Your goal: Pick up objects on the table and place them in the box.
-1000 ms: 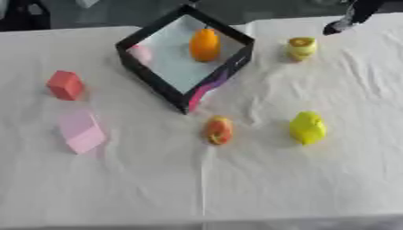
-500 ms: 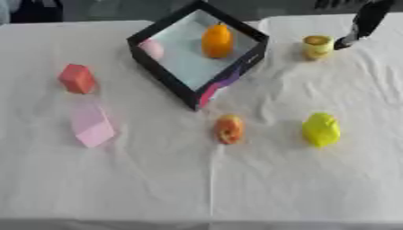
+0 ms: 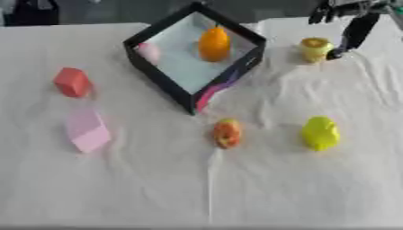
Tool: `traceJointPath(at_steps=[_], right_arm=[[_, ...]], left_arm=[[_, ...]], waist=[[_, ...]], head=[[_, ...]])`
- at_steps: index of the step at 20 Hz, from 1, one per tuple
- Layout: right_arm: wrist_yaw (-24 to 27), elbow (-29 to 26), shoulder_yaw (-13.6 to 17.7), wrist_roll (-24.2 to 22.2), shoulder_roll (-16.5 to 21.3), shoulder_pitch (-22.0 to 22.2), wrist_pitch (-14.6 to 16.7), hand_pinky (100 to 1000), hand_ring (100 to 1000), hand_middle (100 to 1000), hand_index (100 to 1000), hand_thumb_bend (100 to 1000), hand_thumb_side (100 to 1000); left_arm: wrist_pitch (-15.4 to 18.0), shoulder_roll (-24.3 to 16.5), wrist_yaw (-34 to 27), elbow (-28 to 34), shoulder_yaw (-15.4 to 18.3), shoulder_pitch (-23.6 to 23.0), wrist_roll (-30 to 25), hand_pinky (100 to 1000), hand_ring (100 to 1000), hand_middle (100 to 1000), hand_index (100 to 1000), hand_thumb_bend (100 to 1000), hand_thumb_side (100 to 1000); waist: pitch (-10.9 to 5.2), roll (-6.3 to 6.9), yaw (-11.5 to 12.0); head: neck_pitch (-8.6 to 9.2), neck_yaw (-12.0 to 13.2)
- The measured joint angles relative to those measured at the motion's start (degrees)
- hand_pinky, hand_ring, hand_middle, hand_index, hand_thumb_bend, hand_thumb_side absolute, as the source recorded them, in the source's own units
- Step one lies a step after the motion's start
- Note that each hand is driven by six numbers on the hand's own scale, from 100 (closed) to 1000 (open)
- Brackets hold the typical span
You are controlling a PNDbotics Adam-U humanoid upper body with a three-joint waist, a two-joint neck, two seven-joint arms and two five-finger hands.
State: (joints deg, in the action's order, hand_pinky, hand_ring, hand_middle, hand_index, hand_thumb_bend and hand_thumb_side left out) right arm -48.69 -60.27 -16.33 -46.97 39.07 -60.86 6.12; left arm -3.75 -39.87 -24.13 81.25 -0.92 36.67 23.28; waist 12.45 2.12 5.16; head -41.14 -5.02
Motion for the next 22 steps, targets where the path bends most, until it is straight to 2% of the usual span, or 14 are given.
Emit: traceJointPath(at_steps=[10, 11, 12, 17, 22], right_arm=[[-4.43, 4.15, 2.52, 5.76, -0.7, 0.61, -1.62, 855, 847, 822, 865, 480, 100], [-4.74, 4.52, 2.82, 6.35, -0.85, 0.67, -1.83, 853, 846, 820, 864, 424, 100], [-5.01, 4.85, 3.11, 7.01, -0.96, 0.74, -2.07, 853, 844, 819, 863, 468, 100], [-5.76, 5.77, 4.36, 10.57, -0.97, 0.88, -3.37, 852, 842, 818, 863, 468, 100], [-6.69, 6.42, 5.08, 11.8, -0.92, 0.88, -4.11, 847, 836, 813, 858, 458, 100]], left_arm=[[-0.02, 0.53, -0.18, 0.3, 0.0, 0.37, 0.03, 769, 844, 816, 886, 357, 670], [-0.02, 0.54, -0.24, 0.42, 0.0, 0.43, 0.03, 769, 844, 816, 885, 371, 674], [-0.01, 0.59, -0.29, 0.63, 0.0, 0.51, 0.04, 769, 844, 816, 886, 358, 670], [0.11, 0.94, -0.56, 1.98, 0.01, 0.7, 0.0, 775, 849, 821, 889, 337, 681], [0.2, 0.97, -0.64, 2.86, 0.01, 0.78, -0.34, 776, 850, 823, 887, 331, 687]], waist=[[2.04, 0.13, 0.91], [2.29, 0.23, 1.07], [2.55, 0.37, 1.18], [3.72, 0.59, 1.84], [4.91, 0.59, 2.49]], head=[[1.56, -1.62], [1.76, -1.72], [1.97, -1.86], [2.5, -2.59], [3.08, -3.14]])
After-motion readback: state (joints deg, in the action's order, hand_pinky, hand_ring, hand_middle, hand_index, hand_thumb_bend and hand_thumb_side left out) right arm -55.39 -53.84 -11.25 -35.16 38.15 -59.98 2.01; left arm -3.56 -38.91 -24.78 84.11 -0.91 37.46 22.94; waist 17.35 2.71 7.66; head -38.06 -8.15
